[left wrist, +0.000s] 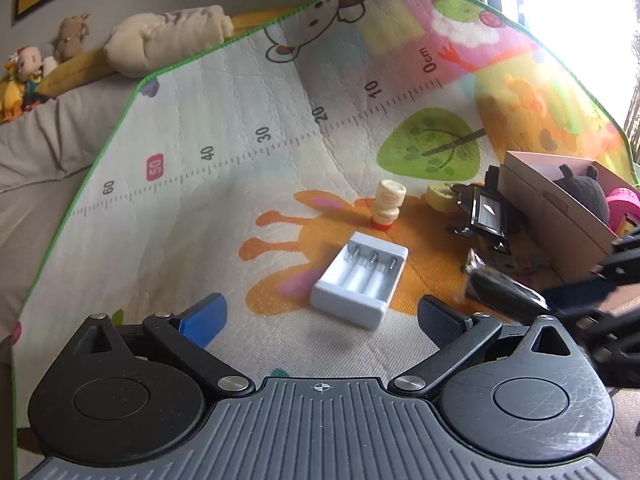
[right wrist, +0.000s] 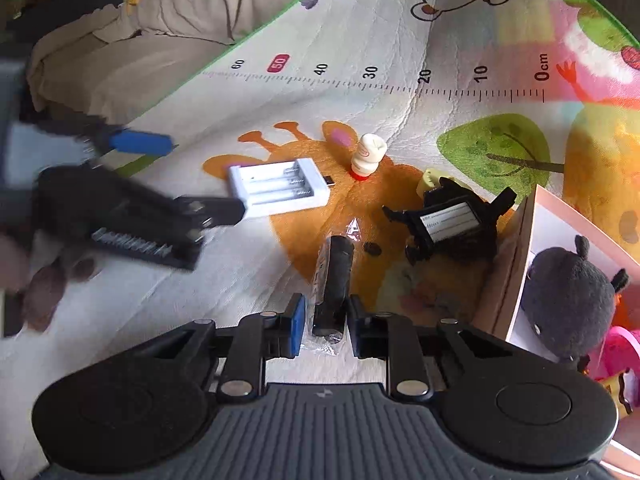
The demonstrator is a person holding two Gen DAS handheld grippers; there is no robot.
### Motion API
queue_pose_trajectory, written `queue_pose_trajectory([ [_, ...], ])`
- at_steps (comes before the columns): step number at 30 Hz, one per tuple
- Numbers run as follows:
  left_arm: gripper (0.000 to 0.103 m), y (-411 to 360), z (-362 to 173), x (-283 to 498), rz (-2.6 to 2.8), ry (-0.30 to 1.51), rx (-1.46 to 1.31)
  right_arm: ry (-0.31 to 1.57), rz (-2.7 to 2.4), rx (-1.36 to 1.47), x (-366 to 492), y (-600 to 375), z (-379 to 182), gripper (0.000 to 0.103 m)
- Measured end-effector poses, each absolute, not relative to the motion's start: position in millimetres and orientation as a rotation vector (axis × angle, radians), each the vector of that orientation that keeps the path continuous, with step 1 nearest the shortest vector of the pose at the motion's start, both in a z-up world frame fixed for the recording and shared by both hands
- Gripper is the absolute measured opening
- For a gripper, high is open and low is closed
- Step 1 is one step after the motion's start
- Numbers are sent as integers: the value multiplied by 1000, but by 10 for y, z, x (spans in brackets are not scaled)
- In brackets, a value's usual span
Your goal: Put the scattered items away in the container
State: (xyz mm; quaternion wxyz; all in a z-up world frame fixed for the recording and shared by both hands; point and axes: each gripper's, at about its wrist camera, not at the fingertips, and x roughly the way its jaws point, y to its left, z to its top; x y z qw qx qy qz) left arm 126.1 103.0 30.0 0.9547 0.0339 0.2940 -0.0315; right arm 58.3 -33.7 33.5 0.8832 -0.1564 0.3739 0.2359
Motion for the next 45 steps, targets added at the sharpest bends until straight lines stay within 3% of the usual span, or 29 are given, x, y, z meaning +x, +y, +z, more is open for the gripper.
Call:
queue_pose_trajectory([
  [10, 103, 708, 182, 1698, -110, 632, 198, 794, 422, -269, -272, -1282, 301, 22],
  [11, 103, 681, 170, 1720, -115, 637, 207, 782, 385, -242, -292, -1405, 309, 27],
  [15, 103, 555, 141, 1728, -176, 656, 212, 689, 200, -96, -257, -1907, 393, 71],
  [17, 103, 467, 140, 1688, -220, 661, 223, 657, 103, -39, -192, -2111, 401, 74],
  [25, 103, 166, 150, 1435, -418, 685, 219, 653, -2, 48, 239, -2423, 146, 77],
  [32, 103, 224, 179, 1527, -251, 675, 196, 625, 34, 43, 262, -2291, 137, 78],
  [34, 103, 273, 173, 1550, -252, 693, 163, 631, 68, 39, 146, -2255, 149, 75],
  [38, 103, 231, 147, 1511, -293, 697, 166, 680, 191, 17, -117, -2151, 147, 51],
  [45, 103, 129, 127, 1660, -196, 688, 180, 676, 286, -74, -283, -1833, 160, 50],
])
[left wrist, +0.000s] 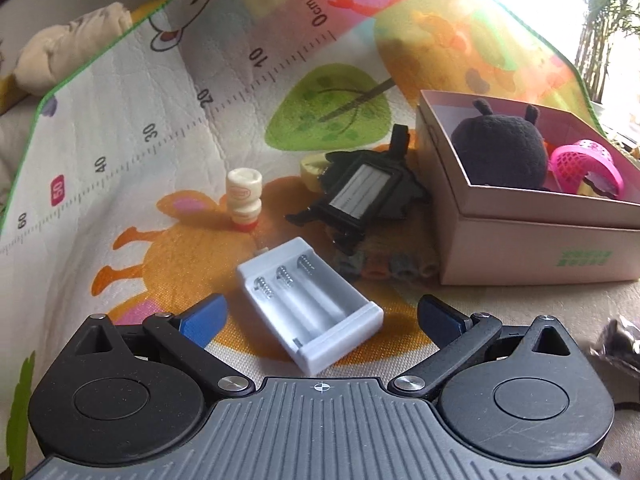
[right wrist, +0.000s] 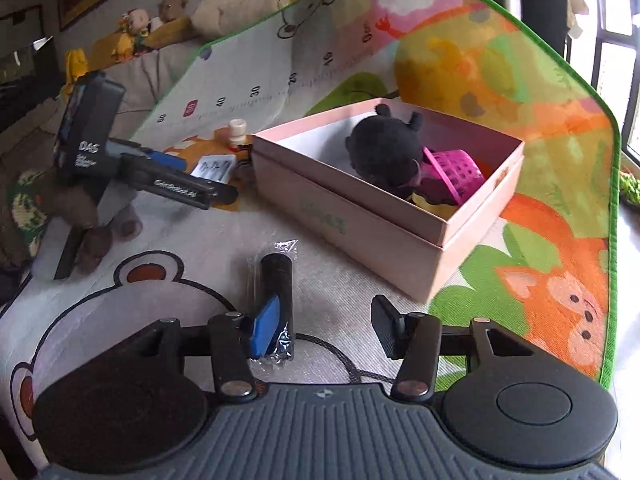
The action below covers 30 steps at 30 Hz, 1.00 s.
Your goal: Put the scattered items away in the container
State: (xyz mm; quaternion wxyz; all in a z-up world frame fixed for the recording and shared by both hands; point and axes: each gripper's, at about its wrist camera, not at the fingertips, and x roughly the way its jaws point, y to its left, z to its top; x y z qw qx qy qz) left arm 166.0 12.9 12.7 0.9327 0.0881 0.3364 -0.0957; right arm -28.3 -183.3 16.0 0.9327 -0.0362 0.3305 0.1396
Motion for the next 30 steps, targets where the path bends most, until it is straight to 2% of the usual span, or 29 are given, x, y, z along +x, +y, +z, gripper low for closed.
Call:
queue_pose_trajectory([
  [2, 103, 138, 149, 1652, -201, 687, 177, 665, 235, -82, -180, -1851, 171, 50],
  [5, 103, 149, 177, 1591, -210, 677, 183, 688, 190, -48, 33, -1975, 169, 43],
  [12, 103, 180, 140, 1586, -206, 690, 170, 686, 111, -63, 365, -2124, 54, 43],
  [19, 103, 120, 135, 1717, -179, 654, 169, 679, 201, -26, 116, -2065, 138, 43],
  [21, 89, 124, 134, 1751, -177, 656, 165, 686, 237, -21, 1, -2024, 150, 47],
  [22, 71, 131, 129, 1756, -182, 664, 164, 690, 255, -22, -52, -1998, 148, 48],
  [26, 60, 160, 142, 1651, -194, 658, 169, 703, 327, -26, -212, -1872, 127, 54],
  [30, 56, 171, 160, 1447, -222, 664, 188, 678, 349, -70, -268, -1747, 144, 54],
])
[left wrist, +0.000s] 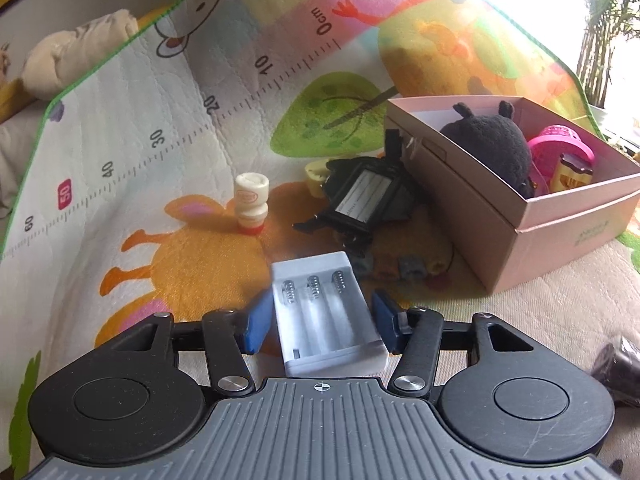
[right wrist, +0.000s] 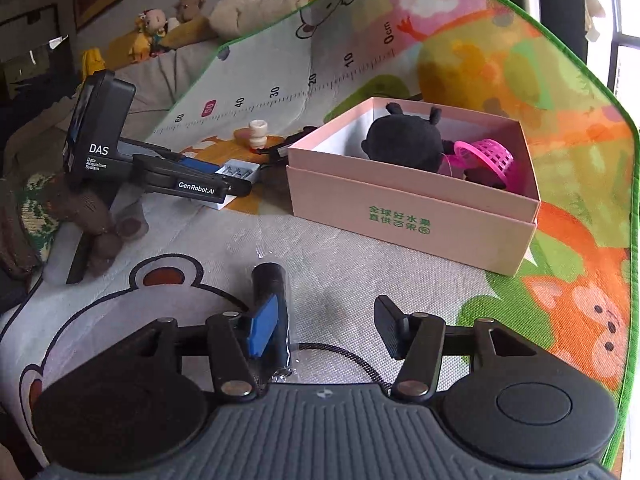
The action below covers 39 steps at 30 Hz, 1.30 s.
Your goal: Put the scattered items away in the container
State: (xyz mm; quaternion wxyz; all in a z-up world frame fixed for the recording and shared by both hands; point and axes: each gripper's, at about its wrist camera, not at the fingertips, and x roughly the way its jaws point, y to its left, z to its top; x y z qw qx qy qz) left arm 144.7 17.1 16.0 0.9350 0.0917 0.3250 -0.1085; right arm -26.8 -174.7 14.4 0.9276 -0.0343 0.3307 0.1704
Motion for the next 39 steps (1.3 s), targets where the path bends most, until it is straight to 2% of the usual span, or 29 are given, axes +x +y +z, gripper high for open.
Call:
queue_pose_trajectory([
  [2, 53, 167, 173, 1324, -249, 673, 192, 682, 366, -72, -264, -1719, 146, 54],
  [12, 55, -266, 195, 573, -553, 697, 255, 683, 325, -226, -401, -1633, 102, 56],
  [13, 59, -306, 198, 504, -583, 694, 272, 680, 292, -246, -410, -1668, 87, 57],
  [17, 94, -349, 163, 347, -537, 642, 402, 642, 174, -312, -428, -1796, 74, 59],
  [18, 96, -318, 158, 356, -505, 632, 421, 630, 142, -335, -427, -1813, 69, 60],
  [22, 96, -92, 192, 503, -322, 629, 425, 619, 66, -332, -384, -1875, 65, 62],
  [25, 96, 100, 215, 582, -229, 635, 368, 631, 67, -227, -370, -1910, 103, 75],
  [27, 96, 214, 249, 589, -261, 656, 278, 637, 66, -124, -369, -1917, 135, 90],
  [28, 97, 246, 264, 577, -287, 664, 237, 645, 67, -65, -367, -1917, 142, 91],
  [32, 100, 209, 265, 485, -344, 665, 193, 690, 75, 92, -308, -1807, 96, 92],
  [38, 102, -8, 226, 424, -385, 646, 239, 713, 11, 102, -68, -1594, -3, 93],
  [39, 102, -38, 226, 429, -394, 646, 241, 715, 8, 94, -43, -1583, -11, 85],
])
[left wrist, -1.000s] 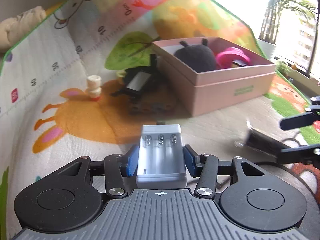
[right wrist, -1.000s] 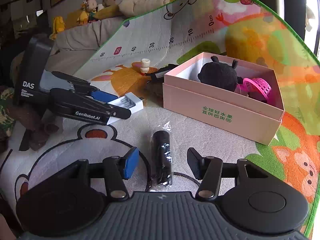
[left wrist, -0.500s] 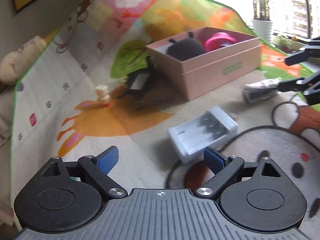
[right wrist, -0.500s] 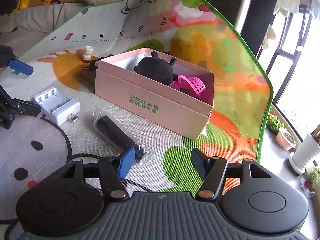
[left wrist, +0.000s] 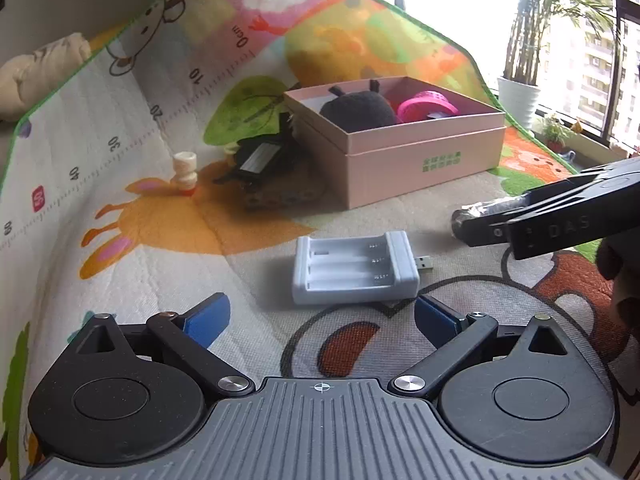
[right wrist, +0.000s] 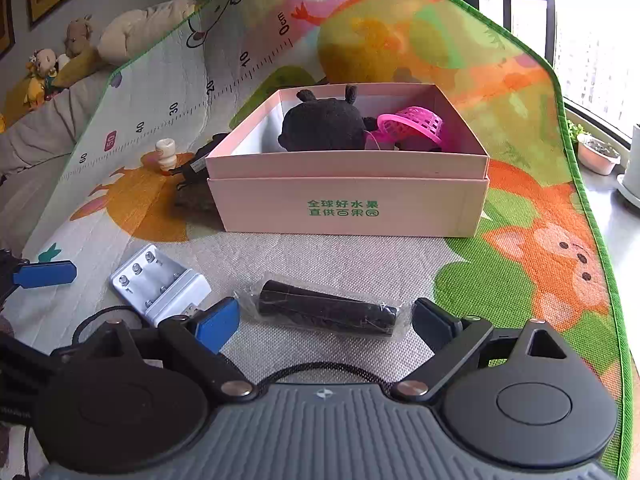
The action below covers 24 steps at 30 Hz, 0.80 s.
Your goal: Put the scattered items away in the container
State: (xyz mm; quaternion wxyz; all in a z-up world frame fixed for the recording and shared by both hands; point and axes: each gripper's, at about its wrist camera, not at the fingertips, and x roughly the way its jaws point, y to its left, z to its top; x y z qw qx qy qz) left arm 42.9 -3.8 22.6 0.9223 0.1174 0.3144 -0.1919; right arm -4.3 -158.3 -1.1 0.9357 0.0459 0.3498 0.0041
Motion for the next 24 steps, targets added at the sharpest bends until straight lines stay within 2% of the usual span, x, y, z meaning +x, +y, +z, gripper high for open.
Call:
queue_pose_trajectory([
  [1, 102, -72, 227, 437, -401, 644, 243, 718, 16, 77, -30, -1583, -15, 77],
  [2, 103, -108, 228, 456, -406, 640, 246, 725, 26, 59, -25, -1585, -18, 55],
  [3, 103, -140, 228, 476, -409, 638, 246, 726, 32, 44, -35, -1600, -17, 46],
  [5, 103, -211, 229, 530, -414, 635, 239, 725, 41, 37, -90, -1670, -10, 42],
  [13, 103, -443, 152, 733, -393, 661, 288, 690, 1, 2, -315, -1928, -52, 44],
  [18, 103, -408, 111, 794, -396, 680, 253, 676, 23, 13, -317, -1955, -36, 60],
  [19, 103, -394, 110, 806, -391, 681, 241, 671, 29, 15, -317, -1951, -26, 61],
  [21, 94, -365, 113, 813, -395, 683, 220, 661, 52, 11, -318, -1929, -5, 64],
  [24, 94, -356, 127, 782, -397, 683, 216, 657, 82, -47, -283, -1860, 16, 68],
])
